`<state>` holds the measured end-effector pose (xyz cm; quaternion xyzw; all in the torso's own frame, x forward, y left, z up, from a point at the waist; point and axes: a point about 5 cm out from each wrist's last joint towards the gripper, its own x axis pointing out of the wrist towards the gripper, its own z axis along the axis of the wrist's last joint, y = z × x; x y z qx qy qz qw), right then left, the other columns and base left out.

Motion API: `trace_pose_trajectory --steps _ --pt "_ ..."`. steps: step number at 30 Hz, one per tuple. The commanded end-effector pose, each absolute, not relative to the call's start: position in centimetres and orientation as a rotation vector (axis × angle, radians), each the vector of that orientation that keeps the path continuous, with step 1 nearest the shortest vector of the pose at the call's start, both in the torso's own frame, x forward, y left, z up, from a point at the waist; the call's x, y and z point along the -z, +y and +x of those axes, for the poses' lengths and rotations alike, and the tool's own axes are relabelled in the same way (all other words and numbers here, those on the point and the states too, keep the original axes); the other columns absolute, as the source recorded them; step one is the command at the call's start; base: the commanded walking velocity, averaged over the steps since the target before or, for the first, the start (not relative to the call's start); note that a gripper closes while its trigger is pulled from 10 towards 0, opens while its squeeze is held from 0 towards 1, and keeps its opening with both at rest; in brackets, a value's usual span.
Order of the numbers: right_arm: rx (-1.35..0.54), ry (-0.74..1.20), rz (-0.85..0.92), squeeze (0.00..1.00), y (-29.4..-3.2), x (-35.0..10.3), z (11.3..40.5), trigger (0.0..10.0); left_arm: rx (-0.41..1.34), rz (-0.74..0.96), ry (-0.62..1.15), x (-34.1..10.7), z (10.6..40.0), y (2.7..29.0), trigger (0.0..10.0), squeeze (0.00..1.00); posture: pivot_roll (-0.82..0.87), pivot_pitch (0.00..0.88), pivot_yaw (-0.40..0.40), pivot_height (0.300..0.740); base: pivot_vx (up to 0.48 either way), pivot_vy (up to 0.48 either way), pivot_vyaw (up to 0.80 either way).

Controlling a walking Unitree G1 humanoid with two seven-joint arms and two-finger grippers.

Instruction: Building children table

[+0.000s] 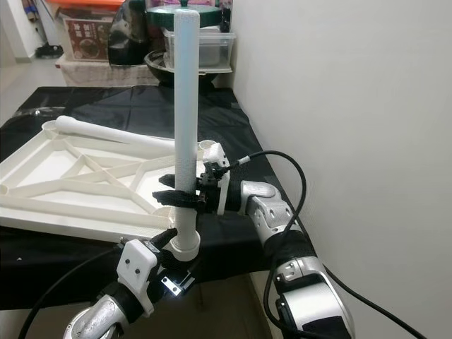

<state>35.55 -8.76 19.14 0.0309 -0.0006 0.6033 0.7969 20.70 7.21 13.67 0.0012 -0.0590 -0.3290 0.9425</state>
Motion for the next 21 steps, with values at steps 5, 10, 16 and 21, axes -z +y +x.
trace_pose_trajectory --steps 5,10,16,21 --pt "-0.799 0.09 0.084 0.0 -11.7 -17.5 38.2 0.0 0.675 -0.001 -0.1 -13.3 20.7 7.2 10.0 0.0 0.13 0.025 -0.067 0.74 0.0 0.0 0.0" --pt "-0.386 0.098 0.111 0.0 -14.9 -17.2 39.6 0.0 0.676 -0.001 -0.099 -13.3 20.7 7.2 10.0 0.0 0.12 0.025 -0.069 0.74 0.0 0.0 0.0" --pt "0.251 0.131 0.172 0.0 -20.7 -16.1 39.4 0.0 0.678 0.001 -0.099 -13.3 20.7 7.2 10.0 0.0 0.13 0.025 -0.069 0.74 0.0 0.0 0.0" --pt "0.57 0.159 0.28 0.0 -22.4 -15.1 38.6 0.0 0.681 0.004 -0.099 -13.3 20.7 7.1 10.0 0.0 0.12 0.026 -0.069 0.74 0.0 0.0 0.0"
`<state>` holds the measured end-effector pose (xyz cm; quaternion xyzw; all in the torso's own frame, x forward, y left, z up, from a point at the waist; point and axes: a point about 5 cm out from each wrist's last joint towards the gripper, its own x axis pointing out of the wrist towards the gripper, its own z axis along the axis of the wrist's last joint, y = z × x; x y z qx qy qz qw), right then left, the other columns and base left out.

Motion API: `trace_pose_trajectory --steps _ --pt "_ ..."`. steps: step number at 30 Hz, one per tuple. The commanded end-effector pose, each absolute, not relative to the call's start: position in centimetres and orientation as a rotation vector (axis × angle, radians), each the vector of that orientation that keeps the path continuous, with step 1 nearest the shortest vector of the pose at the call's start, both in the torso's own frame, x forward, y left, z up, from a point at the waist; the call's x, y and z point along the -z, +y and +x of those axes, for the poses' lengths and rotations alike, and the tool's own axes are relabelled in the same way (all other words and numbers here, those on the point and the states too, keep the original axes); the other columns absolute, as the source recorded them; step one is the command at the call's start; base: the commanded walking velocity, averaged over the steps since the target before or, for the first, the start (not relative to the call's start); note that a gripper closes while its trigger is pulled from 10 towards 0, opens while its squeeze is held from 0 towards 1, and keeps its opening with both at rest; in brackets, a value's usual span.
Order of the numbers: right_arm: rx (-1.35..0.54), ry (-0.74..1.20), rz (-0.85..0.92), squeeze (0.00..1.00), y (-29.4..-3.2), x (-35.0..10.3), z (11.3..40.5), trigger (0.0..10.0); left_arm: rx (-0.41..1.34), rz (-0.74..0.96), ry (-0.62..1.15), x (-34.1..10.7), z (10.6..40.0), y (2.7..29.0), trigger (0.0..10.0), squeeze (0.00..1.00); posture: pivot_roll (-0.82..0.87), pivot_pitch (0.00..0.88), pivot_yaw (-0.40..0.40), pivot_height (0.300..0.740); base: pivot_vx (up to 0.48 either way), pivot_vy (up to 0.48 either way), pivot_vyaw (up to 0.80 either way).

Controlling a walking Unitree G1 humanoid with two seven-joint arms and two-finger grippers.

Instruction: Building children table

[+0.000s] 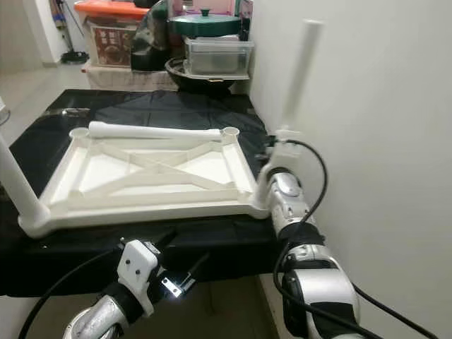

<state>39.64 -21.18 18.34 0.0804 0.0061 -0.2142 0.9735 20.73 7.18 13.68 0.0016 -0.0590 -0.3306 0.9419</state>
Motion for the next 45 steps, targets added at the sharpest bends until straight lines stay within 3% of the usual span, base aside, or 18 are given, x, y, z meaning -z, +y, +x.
trace_pose_trajectory --steps 1,3,4,6,7,8,9,14,15,16,17,25,38,45 --pt "0.581 0.159 0.284 0.0 -22.1 -15.2 38.7 0.0 0.68 0.004 -0.098 -13.3 20.7 7.1 10.0 0.0 0.13 0.027 -0.07 0.74 0.0 0.0 0.0" --pt "0.581 0.159 0.284 0.0 -22.1 -15.2 38.7 0.0 0.68 0.004 -0.098 -13.3 20.7 7.1 10.0 0.0 0.13 0.027 -0.07 0.74 0.0 0.0 0.0" --pt "0.567 0.165 0.273 0.0 -21.6 -15.3 38.9 10.0 0.679 0.005 -0.098 -13.3 20.7 7.1 10.0 0.0 0.13 0.027 -0.072 0.74 0.0 0.0 0.0" --pt "0.556 0.165 0.269 0.0 -21.0 -15.5 39.1 10.0 0.678 0.005 -0.098 -13.3 20.7 7.2 10.0 0.0 0.13 0.028 -0.073 0.74 0.0 0.0 0.0" --pt "0.539 0.162 0.254 0.22 -20.5 -15.7 39.3 10.0 0.677 0.005 -0.097 -13.3 20.7 7.2 10.0 0.0 0.13 0.029 -0.073 0.74 0.0 0.0 0.0" --pt "0.539 0.162 0.254 0.22 -20.5 -15.7 39.3 10.0 0.677 0.005 -0.097 -13.3 20.7 7.2 10.0 0.0 0.13 0.029 -0.073 0.74 0.0 0.0 0.0" --pt "0.525 0.16 0.264 1.0 -20.0 -15.7 39.4 10.0 0.677 0.005 -0.097 -13.3 20.6 7.2 10.0 0.0 0.13 0.028 -0.073 0.74 0.0 0.0 0.0" --pt "0.519 0.157 0.258 1.0 -19.2 -15.5 39.4 10.0 0.679 0.005 -0.094 -13.2 20.6 7.2 10.0 0.0 0.13 0.022 -0.071 0.74 0.0 0.0 0.0" --pt "0.523 0.162 0.25 0.48 -19.1 -15.2 39.3 10.0 0.68 0.006 -0.094 -13.2 20.6 7.2 10.0 0.0 0.13 0.022 -0.071 0.74 0.0 0.0 0.0" --pt "0.53 0.166 0.245 0.48 -19.0 -15.1 39.2 10.0 0.681 0.006 -0.093 -13.2 20.6 7.2 10.0 0.0 0.13 0.022 -0.071 0.74 0.0 0.0 0.0" --pt "0.539 0.159 0.235 0.0 -19.1 -15.0 39.1 10.0 0.681 0.006 -0.093 -13.2 20.6 7.2 10.0 0.0 0.13 0.019 -0.071 0.74 0.0 0.0 0.0" --pt "0.429 0.127 0.254 0.0 -18.5 -14.0 38.4 10.0 0.68 0.003 -0.09 -13.1 20.5 7.2 10.0 0.0 0.12 0.014 -0.07 0.74 0.0 0.0 0.0" --pt "0.106 0.068 0.171 0.0 -15.5 -13.1 33.3 10.0 0.669 0.003 -0.078 -12.8 20.9 7.3 10.0 0.0 0.1 0.0 -0.071 0.74 0.0 0.0 0.0" --pt "-0.021 0.039 0.02 0.0 -15.0 -12.0 30.4 10.0 0.588 0.02 -0.028 -12.2 21.7 8.0 10.0 0.0 0.08 0.002 -0.055 0.74 0.0 0.0 0.0"
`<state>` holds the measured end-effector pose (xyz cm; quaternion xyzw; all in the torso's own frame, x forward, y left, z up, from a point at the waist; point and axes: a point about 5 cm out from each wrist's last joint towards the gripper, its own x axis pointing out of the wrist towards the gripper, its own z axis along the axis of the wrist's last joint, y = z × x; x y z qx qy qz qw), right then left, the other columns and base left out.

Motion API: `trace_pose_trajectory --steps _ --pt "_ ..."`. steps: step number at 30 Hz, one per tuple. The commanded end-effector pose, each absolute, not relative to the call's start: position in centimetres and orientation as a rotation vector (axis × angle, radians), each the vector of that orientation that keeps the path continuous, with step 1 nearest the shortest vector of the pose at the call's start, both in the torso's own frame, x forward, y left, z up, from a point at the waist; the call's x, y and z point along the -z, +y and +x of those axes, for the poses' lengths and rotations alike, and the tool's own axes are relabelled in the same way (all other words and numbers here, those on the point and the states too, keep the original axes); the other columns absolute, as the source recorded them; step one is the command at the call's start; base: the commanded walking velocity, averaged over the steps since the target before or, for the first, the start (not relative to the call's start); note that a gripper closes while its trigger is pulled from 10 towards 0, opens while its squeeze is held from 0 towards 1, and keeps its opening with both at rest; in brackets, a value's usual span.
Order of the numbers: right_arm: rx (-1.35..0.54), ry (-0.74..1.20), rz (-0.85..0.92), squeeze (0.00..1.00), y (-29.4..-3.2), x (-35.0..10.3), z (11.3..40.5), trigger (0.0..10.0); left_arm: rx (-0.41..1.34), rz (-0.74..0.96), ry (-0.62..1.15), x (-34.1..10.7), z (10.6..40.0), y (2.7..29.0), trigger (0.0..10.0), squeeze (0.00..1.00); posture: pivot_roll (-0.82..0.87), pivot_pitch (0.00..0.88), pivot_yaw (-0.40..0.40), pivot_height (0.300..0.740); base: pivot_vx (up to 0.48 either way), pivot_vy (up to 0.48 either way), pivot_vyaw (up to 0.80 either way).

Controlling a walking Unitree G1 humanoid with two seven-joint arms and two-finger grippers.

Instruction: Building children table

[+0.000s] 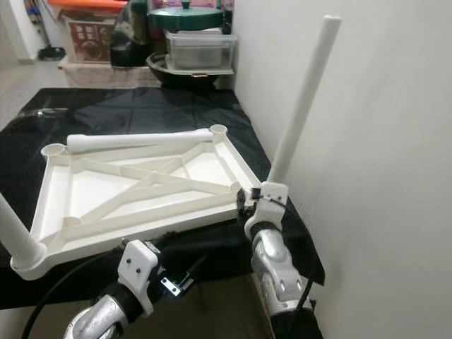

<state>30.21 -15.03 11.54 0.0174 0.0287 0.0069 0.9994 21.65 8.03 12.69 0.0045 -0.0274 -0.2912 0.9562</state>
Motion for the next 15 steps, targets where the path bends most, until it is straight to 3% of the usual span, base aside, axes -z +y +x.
trace_pose_trajectory --steps 1,6,15 --pt "-0.036 0.034 -0.012 0.0 -14.9 -11.6 29.7 10.0 0.559 0.024 -0.01 -12.0 22.0 8.3 10.0 0.0 0.08 0.002 -0.047 0.74 0.0 0.0 0.0" --pt "-0.055 0.06 -0.003 0.0 -14.4 -11.0 27.4 10.0 0.505 0.038 0.034 -11.5 22.7 8.9 10.0 0.0 0.06 0.0 -0.034 0.74 0.0 0.0 0.0" --pt "-0.149 0.044 -0.034 0.0 -13.3 -11.8 26.3 10.0 0.419 0.051 0.038 -11.8 23.2 9.4 10.0 0.0 0.04 0.0 -0.02 0.74 0.0 0.0 0.0"
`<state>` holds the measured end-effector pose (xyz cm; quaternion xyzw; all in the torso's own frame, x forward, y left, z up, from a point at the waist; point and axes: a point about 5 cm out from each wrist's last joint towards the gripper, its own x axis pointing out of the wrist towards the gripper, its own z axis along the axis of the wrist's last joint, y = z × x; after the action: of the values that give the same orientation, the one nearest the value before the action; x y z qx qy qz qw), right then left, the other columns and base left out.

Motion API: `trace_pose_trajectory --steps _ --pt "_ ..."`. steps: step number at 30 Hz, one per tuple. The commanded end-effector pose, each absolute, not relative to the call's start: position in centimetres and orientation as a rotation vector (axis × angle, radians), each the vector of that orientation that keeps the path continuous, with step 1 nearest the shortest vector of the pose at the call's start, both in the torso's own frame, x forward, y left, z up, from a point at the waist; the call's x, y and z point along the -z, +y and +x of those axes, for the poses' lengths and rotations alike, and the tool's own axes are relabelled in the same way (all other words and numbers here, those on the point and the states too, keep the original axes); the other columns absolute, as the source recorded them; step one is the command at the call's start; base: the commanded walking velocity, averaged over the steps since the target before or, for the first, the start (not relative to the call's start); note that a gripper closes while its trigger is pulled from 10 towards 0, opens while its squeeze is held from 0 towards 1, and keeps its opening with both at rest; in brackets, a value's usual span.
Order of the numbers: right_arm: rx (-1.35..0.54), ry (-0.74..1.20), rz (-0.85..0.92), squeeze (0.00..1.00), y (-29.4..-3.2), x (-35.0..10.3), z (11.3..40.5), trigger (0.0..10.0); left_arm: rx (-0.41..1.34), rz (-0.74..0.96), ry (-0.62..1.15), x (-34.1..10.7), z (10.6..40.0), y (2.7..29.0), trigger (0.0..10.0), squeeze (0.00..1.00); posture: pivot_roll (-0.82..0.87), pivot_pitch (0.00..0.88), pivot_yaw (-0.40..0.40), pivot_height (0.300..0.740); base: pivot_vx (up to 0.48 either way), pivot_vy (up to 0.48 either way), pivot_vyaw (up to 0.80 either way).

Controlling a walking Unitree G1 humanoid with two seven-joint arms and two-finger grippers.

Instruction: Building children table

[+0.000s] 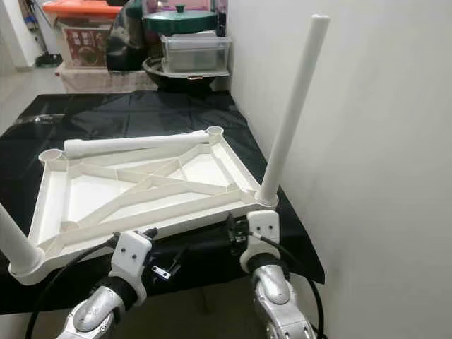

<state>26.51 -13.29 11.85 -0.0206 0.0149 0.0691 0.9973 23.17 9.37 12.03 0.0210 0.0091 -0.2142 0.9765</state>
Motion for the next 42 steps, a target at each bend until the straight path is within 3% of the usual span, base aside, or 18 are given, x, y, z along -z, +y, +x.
trace_pose_trajectory --steps 1,42 --pt "-0.149 0.044 -0.034 0.0 -13.3 -11.8 26.3 10.0 0.419 0.051 0.038 -11.8 23.2 9.4 10.0 0.0 0.04 0.0 -0.02 0.74 0.0 0.0 0.0" --pt "-0.18 0.158 -0.011 0.0 -12.8 -10.5 25.8 10.0 0.425 0.052 0.111 -10.5 23.1 8.8 10.0 0.0 0.01 0.0 -0.018 0.74 -0.013 0.0 0.0"
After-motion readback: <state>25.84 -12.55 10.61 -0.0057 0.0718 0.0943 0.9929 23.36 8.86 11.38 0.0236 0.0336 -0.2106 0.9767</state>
